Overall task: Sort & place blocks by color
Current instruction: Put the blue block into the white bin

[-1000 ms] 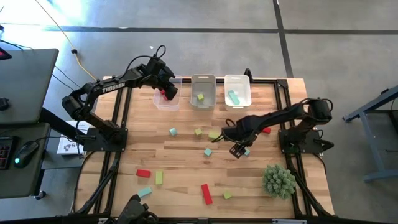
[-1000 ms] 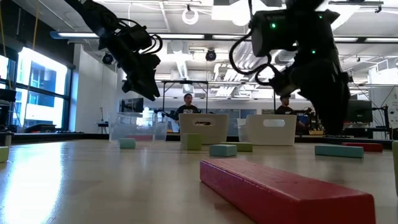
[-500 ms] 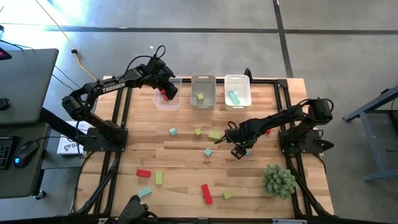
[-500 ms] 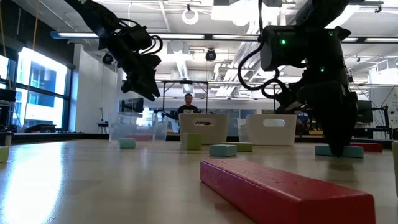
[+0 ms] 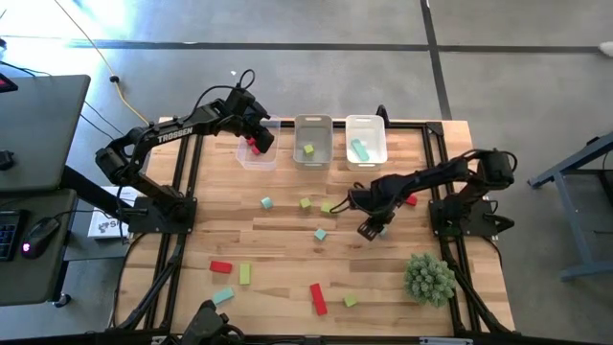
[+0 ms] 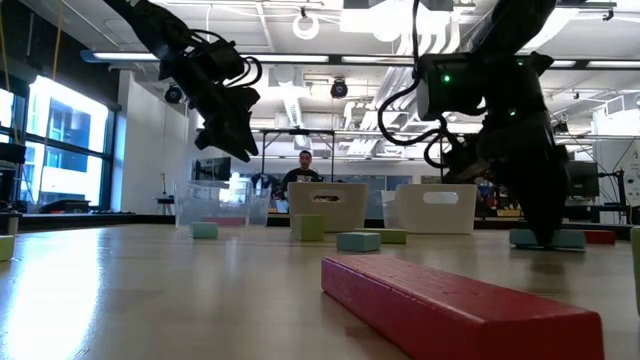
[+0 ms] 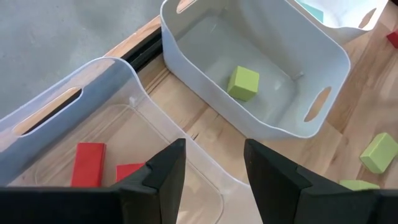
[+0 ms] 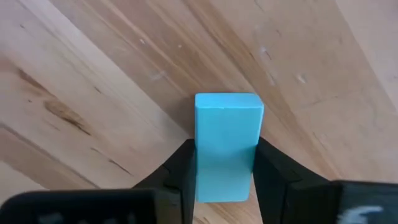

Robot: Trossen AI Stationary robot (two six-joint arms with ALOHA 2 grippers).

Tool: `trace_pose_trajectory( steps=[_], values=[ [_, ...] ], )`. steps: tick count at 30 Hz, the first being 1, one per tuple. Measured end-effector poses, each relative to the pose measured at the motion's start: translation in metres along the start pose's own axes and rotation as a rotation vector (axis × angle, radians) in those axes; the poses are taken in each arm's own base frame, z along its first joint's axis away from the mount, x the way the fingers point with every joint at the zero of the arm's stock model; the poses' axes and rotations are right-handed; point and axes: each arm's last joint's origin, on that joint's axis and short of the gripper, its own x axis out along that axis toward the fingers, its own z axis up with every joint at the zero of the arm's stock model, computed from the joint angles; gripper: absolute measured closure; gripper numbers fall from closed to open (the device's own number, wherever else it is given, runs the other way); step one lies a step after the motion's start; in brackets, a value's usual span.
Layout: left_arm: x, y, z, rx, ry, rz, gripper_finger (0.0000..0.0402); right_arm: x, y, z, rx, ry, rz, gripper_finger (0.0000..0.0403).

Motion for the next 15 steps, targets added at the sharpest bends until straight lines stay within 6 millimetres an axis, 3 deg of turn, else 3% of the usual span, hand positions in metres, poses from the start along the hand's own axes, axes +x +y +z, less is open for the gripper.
trace_pose_trajectory(
  steps=[8, 15],
  values=[
    [0.0, 0.0, 0.0, -0.016, 0.0, 0.0, 0.0248, -0.033, -0.02, 0.01, 0.002, -0.144, 0.077, 0.0308],
    [0.0, 0.0, 0.0, -0.056, 0.002, 0.0, 0.0248, -0.073, -0.038, 0.02, 0.021, -0.399, 0.204, 0.0308]
  ],
)
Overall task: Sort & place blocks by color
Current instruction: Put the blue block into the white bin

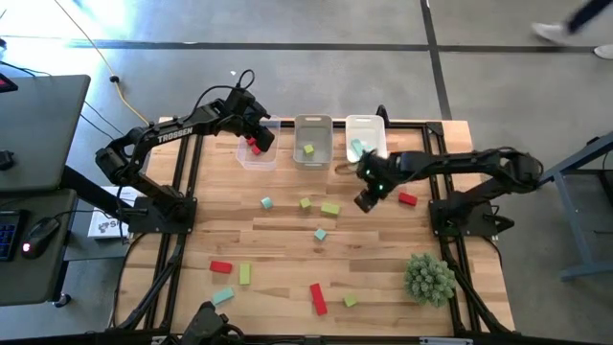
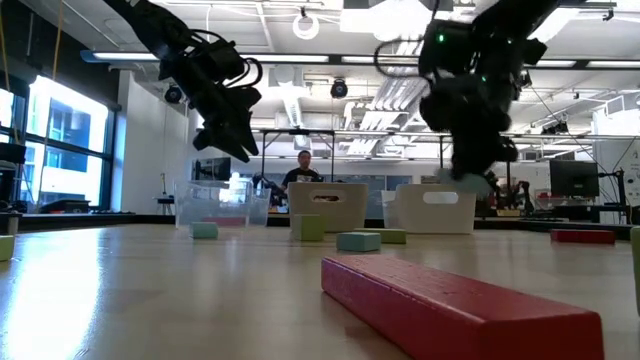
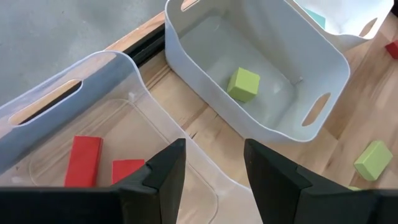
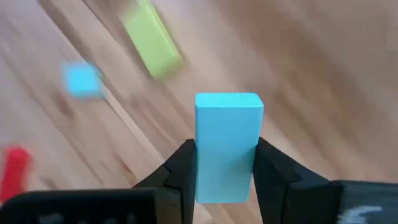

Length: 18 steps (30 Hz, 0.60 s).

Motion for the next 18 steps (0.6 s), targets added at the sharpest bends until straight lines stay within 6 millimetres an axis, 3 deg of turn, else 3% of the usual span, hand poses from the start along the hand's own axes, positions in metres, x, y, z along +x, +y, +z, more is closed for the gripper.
trace_pose_trajectory(
  steps=[10, 18],
  values=[
    [0.001, -0.003, -0.001, -0.056, 0.004, -0.007, 0.0248, -0.045, -0.026, 0.042, -0.042, -0.43, 0.092, 0.0308],
    [0.004, -0.017, -0.003, -0.038, 0.018, -0.034, 0.0248, -0.068, -0.057, 0.07, -0.086, -0.712, -0.041, 0.0308]
  ],
)
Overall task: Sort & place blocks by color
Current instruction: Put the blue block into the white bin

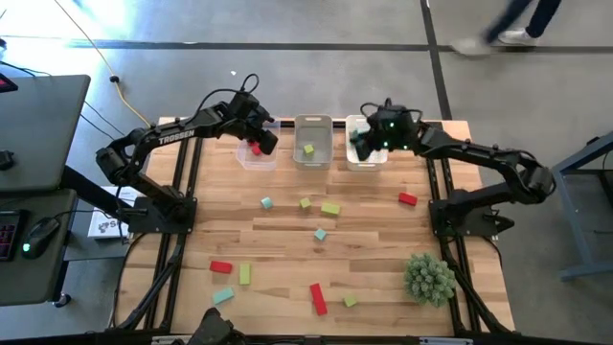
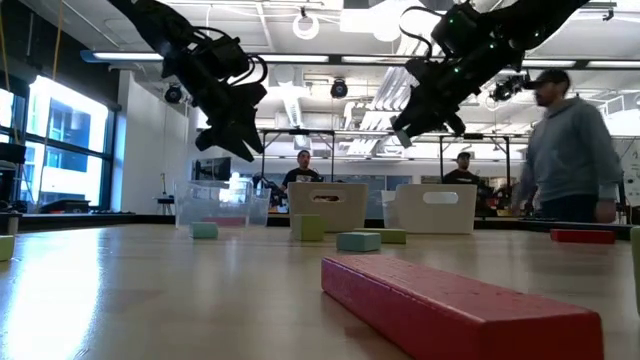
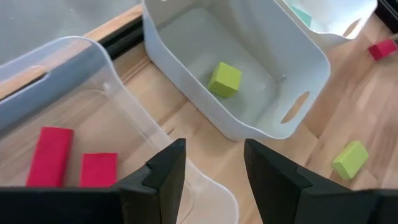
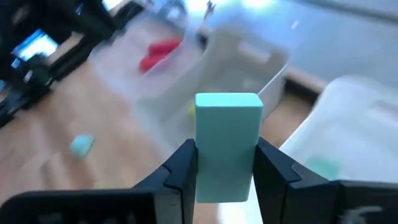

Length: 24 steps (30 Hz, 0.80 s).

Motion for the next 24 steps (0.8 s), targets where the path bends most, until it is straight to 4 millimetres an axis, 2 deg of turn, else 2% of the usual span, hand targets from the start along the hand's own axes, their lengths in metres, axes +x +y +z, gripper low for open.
trace_pose_trajectory(
  steps=[5, 9, 12, 15, 19, 24],
  values=[
    [0.002, -0.009, -0.002, -0.015, 0.01, -0.018, 0.0248, -0.004, -0.017, 0.014, -0.036, -0.093, -0.064, 0.0308],
    [0.004, -0.017, -0.004, -0.003, 0.019, -0.034, 0.0248, -0.012, -0.021, 0.035, -0.117, -0.128, -0.12, 0.0308],
    [0.005, -0.025, -0.006, -0.014, 0.027, -0.048, 0.0248, -0.015, -0.022, 0.052, -0.165, -0.09, -0.199, 0.0308],
    [0.007, -0.032, -0.008, -0.018, 0.037, -0.063, 0.0248, -0.009, -0.028, 0.064, -0.185, 0.011, -0.253, 0.0308],
    [0.008, -0.042, -0.013, -0.01, 0.064, -0.077, 0.0248, 0.011, -0.041, 0.064, -0.144, 0.206, -0.297, 0.0308],
    [0.01, -0.052, -0.022, -0.009, 0.114, -0.04, 0.0248, 0.038, -0.053, 0.046, -0.091, 0.432, -0.271, 0.0308]
  ],
)
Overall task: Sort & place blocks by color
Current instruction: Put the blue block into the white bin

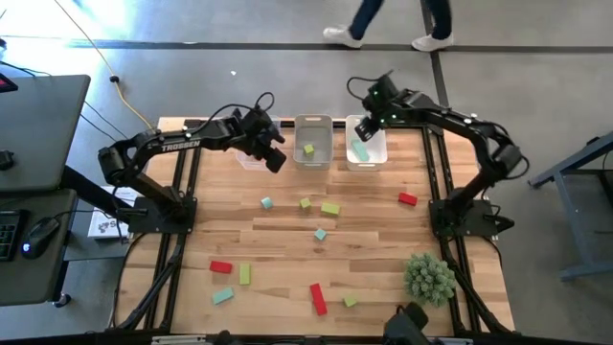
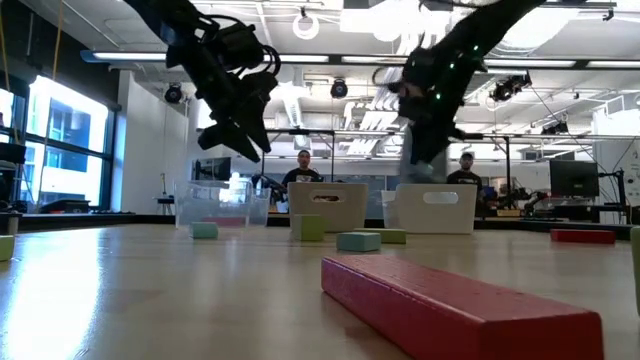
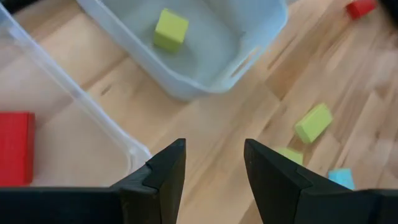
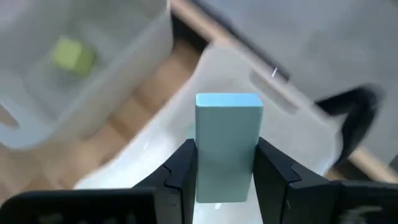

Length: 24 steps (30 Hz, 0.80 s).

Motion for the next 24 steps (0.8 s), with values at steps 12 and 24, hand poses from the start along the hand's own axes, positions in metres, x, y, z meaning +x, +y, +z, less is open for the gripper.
trace_pose_trajectory(
  steps=[12, 24],
  values=[
    [0.004, -0.018, -0.02, 0.055, 0.117, 0.066, 0.0248, 0.064, 0.006, -0.017, 0.066, 0.262, 0.076, 0.0308],
    [0.004, -0.02, -0.021, 0.052, 0.123, 0.059, 0.0248, 0.073, 0.012, -0.022, 0.051, 0.305, 0.051, 0.0305]
  ],
)
